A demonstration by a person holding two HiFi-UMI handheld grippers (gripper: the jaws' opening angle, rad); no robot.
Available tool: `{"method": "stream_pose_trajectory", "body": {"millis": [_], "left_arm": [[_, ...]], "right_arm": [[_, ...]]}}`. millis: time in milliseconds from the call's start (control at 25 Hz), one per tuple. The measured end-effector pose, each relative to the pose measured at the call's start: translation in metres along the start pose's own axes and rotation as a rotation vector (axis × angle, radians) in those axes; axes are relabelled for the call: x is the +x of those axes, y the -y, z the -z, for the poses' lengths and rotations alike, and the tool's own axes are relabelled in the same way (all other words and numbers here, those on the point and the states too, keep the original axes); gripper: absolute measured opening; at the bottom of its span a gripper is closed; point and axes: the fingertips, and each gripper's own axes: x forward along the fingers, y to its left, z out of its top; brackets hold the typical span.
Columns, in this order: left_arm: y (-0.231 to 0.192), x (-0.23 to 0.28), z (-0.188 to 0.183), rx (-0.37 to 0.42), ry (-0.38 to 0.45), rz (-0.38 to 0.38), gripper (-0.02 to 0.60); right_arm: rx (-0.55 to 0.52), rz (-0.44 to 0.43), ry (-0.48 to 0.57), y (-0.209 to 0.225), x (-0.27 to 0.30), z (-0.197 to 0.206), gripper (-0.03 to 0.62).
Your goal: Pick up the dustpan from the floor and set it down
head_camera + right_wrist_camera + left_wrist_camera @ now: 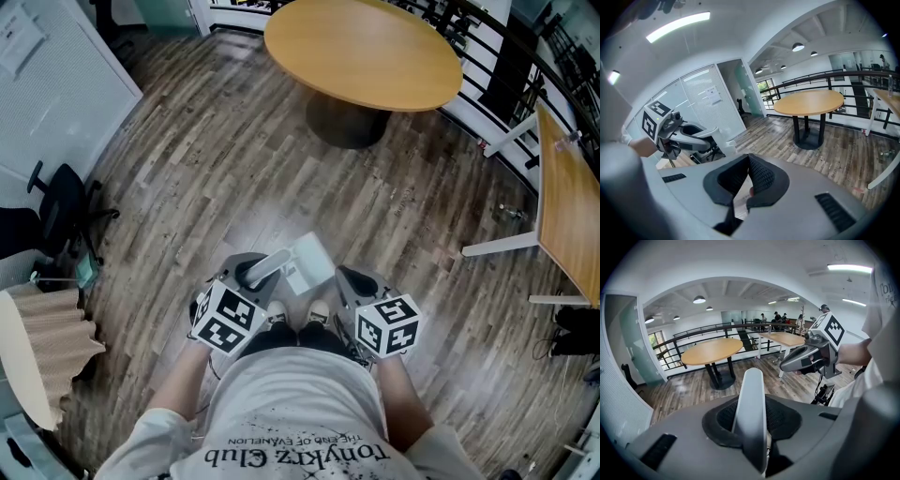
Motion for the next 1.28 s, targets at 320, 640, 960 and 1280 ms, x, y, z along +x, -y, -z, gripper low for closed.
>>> {"method": "stream_pose_trajectory", "body": {"millis": [320, 640, 960, 1280], "left_arm": [[0.004, 0.008, 0.005, 0.005, -0.012, 0.011, 0.114], [0.001, 0.024, 0.012, 0.016, -0.021, 0.006, 0.114], [-0.005, 0.04, 0.02, 0.003, -0.021, -0.006, 0.114], [-0.009, 0.059, 0.023, -0.003, -0.025, -0.018, 0.114]], "right_arm": [[0.006, -0.005, -0.011, 0.004, 0.002, 0.002, 0.025], [-0.001, -0.002, -0.003, 0.016, 0.012, 0.002, 0.025], [0.011, 0.006, -0.01, 0.032, 0.022, -0.002, 0.025], [0.028, 0.009, -0.034, 0.047, 0.026, 0.009, 0.025]]}}
